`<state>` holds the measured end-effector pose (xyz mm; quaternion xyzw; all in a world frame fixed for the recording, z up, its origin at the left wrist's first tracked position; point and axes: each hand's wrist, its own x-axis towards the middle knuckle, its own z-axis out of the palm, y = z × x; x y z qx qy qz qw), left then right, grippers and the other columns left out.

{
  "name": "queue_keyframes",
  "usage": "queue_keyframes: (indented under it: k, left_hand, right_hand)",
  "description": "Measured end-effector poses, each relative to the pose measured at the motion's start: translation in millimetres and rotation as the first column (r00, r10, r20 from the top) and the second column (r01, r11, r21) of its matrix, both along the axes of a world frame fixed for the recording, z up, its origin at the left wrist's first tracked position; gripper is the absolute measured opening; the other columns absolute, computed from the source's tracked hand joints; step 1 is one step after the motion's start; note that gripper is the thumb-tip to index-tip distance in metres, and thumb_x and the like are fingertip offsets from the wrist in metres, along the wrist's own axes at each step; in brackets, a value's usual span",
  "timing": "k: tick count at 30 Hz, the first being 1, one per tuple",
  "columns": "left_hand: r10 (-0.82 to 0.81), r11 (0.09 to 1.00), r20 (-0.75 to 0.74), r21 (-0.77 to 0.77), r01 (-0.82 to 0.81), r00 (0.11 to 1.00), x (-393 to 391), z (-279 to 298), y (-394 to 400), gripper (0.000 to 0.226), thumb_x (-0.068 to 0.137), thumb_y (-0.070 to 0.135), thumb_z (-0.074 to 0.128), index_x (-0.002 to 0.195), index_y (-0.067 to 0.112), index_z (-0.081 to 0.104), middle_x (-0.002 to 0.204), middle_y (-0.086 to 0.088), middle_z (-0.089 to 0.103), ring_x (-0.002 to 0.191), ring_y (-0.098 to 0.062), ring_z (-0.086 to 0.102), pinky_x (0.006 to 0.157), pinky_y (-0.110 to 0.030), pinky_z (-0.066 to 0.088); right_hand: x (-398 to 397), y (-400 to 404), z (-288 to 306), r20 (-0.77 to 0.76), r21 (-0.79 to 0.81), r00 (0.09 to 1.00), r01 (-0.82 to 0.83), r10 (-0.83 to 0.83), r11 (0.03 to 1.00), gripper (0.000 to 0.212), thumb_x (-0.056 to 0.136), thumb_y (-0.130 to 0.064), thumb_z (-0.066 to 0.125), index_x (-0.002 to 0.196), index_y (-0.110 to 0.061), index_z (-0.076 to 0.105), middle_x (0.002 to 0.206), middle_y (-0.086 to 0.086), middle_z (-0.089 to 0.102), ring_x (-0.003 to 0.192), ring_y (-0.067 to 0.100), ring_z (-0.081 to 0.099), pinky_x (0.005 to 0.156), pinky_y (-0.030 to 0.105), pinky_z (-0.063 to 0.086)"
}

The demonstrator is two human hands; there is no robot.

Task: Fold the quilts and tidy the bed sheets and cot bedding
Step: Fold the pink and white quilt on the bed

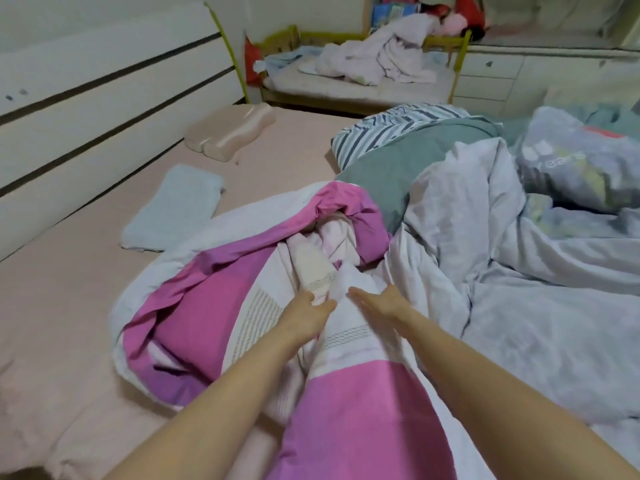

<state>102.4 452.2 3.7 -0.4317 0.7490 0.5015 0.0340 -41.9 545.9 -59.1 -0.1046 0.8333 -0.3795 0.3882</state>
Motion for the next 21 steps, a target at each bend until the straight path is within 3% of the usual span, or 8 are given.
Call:
queue_keyframes:
  k: [3, 6, 8, 10, 13, 16, 19, 21]
  left_hand:
    - [0.031, 0.999, -0.002, 0.018, -0.031, 1.000, 7, -24, -23, 0.016, 0.095, 0.036, 0.054, 0.099, 0.021, 0.055, 0.101, 0.003, 0.056, 0.101, -0.019, 0.053, 0.087, -0.030, 0.042]
    - [0.101, 0.985, 0.002, 0.140, -0.100, 0.995, 13, -30, -44, 0.033, 0.094, 0.045, 0.053, 0.110, 0.017, 0.057, 0.108, 0.003, 0.056, 0.095, -0.016, 0.054, 0.077, -0.029, 0.046]
    - [0.221, 0.942, -0.040, 0.267, -0.203, 0.974, 18, -18, -60, 0.038, 0.092, 0.051, 0.053, 0.110, 0.018, 0.060, 0.099, 0.005, 0.060, 0.089, -0.013, 0.058, 0.072, -0.027, 0.048]
    - [0.346, 0.885, -0.069, 0.354, -0.301, 0.936, 26, 4, -82, 0.046, 0.090, 0.057, 0.051, 0.113, 0.018, 0.060, 0.095, 0.002, 0.061, 0.089, -0.018, 0.061, 0.074, -0.031, 0.050]
    - [0.401, 0.838, -0.031, 0.417, -0.353, 0.916, 48, 44, -109, 0.054, 0.085, 0.068, 0.050, 0.104, 0.018, 0.054, 0.096, -0.007, 0.059, 0.077, -0.023, 0.061, 0.063, -0.033, 0.052]
    - [0.317, 0.846, 0.051, 0.436, -0.307, 0.947, 74, 76, -115, 0.066, 0.079, 0.070, 0.056, 0.111, 0.012, 0.053, 0.099, -0.015, 0.065, 0.074, -0.026, 0.066, 0.060, -0.031, 0.055]
    - [0.076, 0.937, 0.158, 0.328, -0.125, 0.985, 102, 96, -110, 0.032, 0.090, 0.039, 0.062, 0.096, 0.008, 0.056, 0.071, -0.010, 0.062, 0.038, -0.007, 0.060, 0.036, -0.013, 0.043]
    - [-0.036, 0.994, 0.212, 0.111, 0.012, 0.977, 129, 100, -115, 0.018, 0.088, 0.029, 0.067, 0.093, 0.013, 0.060, 0.079, -0.004, 0.062, 0.046, -0.004, 0.060, 0.042, -0.013, 0.042]
  right_hand:
    - [-3, -32, -25, 0.173, -0.053, 0.972, 0.170, -0.158, 0.984, 0.100, 0.073, -0.058, 0.071, 0.145, -0.001, 0.032, 0.141, 0.014, 0.046, 0.126, 0.031, 0.048, 0.106, 0.041, 0.040]
    - [7, -64, -18, 0.132, -0.187, 0.966, 0.243, -0.220, 0.952, 0.046, 0.082, -0.016, 0.069, 0.119, 0.006, 0.056, 0.100, 0.020, 0.061, 0.084, 0.025, 0.061, 0.071, 0.029, 0.049]
    - [35, -83, 10, 0.065, -0.329, 0.991, 0.129, -0.114, 0.935, 0.005, 0.080, 0.000, 0.061, 0.084, -0.001, 0.062, 0.071, 0.011, 0.056, 0.053, 0.013, 0.052, 0.048, 0.020, 0.039]
    - [69, -92, 41, 0.017, -0.432, 0.999, -0.032, 0.044, 0.901, 0.020, 0.079, 0.003, 0.060, 0.067, -0.010, 0.052, 0.053, -0.001, 0.044, 0.038, 0.004, 0.036, 0.039, 0.016, 0.027]
    - [111, -77, 75, -0.022, -0.474, 0.981, -0.182, 0.195, 0.861, 0.032, 0.081, 0.002, 0.061, 0.062, -0.014, 0.042, 0.043, -0.008, 0.032, 0.036, 0.004, 0.026, 0.037, 0.017, 0.020]
    - [158, -66, 108, 0.008, -0.489, 0.942, -0.289, 0.336, 0.823, 0.015, 0.085, -0.001, 0.062, 0.076, 0.008, 0.054, 0.062, 0.007, 0.041, 0.053, 0.015, 0.035, 0.050, 0.027, 0.025]
    - [207, -64, 136, -0.034, -0.506, 0.892, -0.404, 0.451, 0.762, 0.005, 0.087, -0.001, 0.062, 0.082, 0.000, 0.063, 0.062, 0.004, 0.048, 0.054, 0.012, 0.042, 0.048, 0.022, 0.031]
    - [240, -63, 150, -0.044, -0.511, 0.881, -0.425, 0.471, 0.747, 0.006, 0.087, -0.003, 0.063, 0.085, -0.008, 0.066, 0.070, 0.002, 0.054, 0.064, 0.012, 0.049, 0.059, 0.023, 0.038]
